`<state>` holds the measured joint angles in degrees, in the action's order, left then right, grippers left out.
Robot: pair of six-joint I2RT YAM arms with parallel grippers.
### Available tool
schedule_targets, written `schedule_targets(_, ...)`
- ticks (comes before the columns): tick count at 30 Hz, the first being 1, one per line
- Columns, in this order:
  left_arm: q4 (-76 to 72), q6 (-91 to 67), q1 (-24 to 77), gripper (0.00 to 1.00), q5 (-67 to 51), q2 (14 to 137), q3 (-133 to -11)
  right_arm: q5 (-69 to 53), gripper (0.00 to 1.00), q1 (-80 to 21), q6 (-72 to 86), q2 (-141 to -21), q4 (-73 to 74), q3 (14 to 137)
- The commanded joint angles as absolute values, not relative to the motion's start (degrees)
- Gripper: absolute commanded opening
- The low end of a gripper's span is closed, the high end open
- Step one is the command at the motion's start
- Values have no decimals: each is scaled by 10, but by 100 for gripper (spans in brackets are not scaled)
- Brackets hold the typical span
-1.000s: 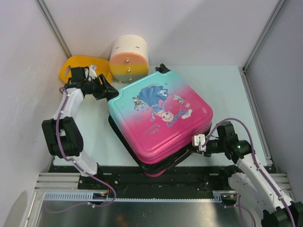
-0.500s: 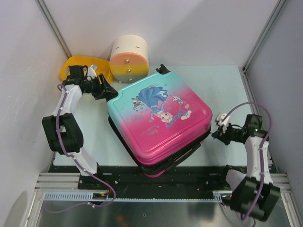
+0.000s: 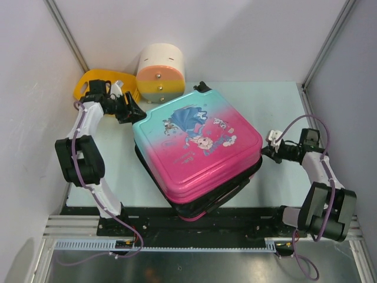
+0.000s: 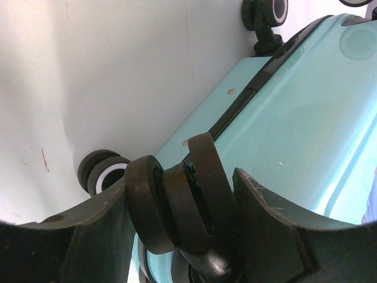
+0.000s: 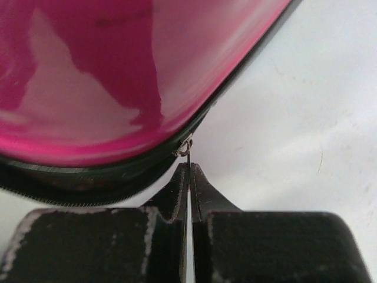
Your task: Open, take out, and arrange the luggage
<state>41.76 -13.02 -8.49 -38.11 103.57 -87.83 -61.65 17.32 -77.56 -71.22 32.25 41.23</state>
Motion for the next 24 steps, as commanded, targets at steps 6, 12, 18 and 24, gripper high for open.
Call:
schedule_targets(6,410,-2,-47,0,-331,1084,-888,-662,0,94,-684,-797,70,440)
schedule_targets(12,410,-2,-35,0,-330,1088,-876,-670,0,66,-600,-869,-84,445)
schedule_targets(18,411,-2,-22,0,-336,1074,-856,-668,0,44,-489,-898,-170,446)
schedule_targets(24,410,-28,-18,0,-359,1028,-807,-623,33,108,-440,-879,-98,482)
